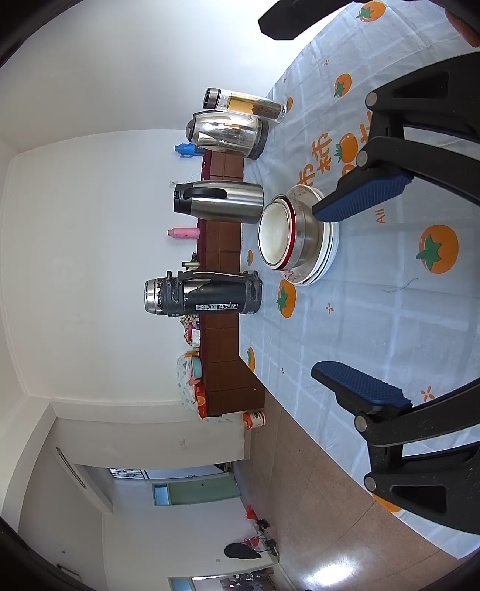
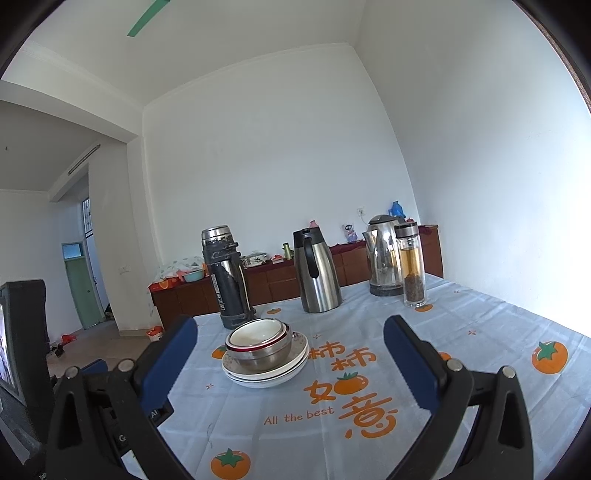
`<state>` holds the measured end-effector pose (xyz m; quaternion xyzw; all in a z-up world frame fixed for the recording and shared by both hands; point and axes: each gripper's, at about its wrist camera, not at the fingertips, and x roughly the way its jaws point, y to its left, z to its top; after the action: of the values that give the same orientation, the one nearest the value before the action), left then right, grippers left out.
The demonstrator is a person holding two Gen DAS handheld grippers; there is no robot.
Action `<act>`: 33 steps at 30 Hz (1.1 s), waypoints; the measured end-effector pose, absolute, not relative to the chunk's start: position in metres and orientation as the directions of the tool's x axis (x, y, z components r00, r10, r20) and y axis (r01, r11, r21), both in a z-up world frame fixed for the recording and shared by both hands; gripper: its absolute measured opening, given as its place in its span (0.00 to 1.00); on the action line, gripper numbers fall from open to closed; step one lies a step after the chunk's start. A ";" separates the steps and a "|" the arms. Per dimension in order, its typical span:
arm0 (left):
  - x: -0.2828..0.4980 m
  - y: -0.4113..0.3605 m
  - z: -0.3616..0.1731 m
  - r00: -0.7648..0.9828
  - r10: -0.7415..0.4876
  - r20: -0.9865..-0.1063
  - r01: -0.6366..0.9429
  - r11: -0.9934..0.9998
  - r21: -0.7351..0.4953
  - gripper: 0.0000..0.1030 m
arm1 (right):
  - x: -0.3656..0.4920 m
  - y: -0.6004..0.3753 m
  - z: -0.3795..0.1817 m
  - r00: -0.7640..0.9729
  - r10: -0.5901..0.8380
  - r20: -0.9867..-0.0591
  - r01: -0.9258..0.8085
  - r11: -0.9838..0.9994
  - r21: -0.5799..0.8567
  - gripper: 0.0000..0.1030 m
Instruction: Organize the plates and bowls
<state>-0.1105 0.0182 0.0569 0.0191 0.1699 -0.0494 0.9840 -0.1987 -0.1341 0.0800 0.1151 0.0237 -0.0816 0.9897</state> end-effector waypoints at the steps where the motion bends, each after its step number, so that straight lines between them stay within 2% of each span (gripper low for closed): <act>1: -0.110 0.018 0.056 0.937 -0.090 -0.337 0.103 0.994 0.022 0.78 | -0.199 -0.134 0.081 0.986 -0.157 -0.064 0.167 0.960 0.224 1.00; 6: -0.110 0.017 0.056 0.938 -0.089 -0.335 0.102 0.995 0.022 0.78 | -0.200 -0.134 0.080 0.985 -0.161 -0.063 0.171 0.960 0.221 1.00; 9: -0.109 0.019 0.056 0.939 -0.083 -0.334 0.092 0.996 0.009 0.83 | -0.200 -0.135 0.080 0.984 -0.164 -0.064 0.174 0.960 0.220 1.00; 22: -0.100 0.029 0.054 0.927 -0.057 -0.369 0.047 0.998 -0.038 0.84 | -0.196 -0.140 0.077 0.981 -0.183 -0.068 0.194 0.954 0.229 1.00; 26: -0.099 0.029 0.054 0.934 -0.038 -0.357 0.028 0.999 -0.032 0.87 | -0.195 -0.141 0.078 0.980 -0.188 -0.064 0.198 0.955 0.221 1.00; 33: -0.099 0.028 0.055 0.942 -0.043 -0.334 0.039 0.999 -0.017 0.87 | -0.190 -0.143 0.077 0.976 -0.204 -0.080 0.217 0.952 0.218 1.00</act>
<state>-0.0994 0.0279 0.0548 -0.0052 0.1697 -0.0209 0.9853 -0.1899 -0.1426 0.0769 0.1132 0.0281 -0.1065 0.9874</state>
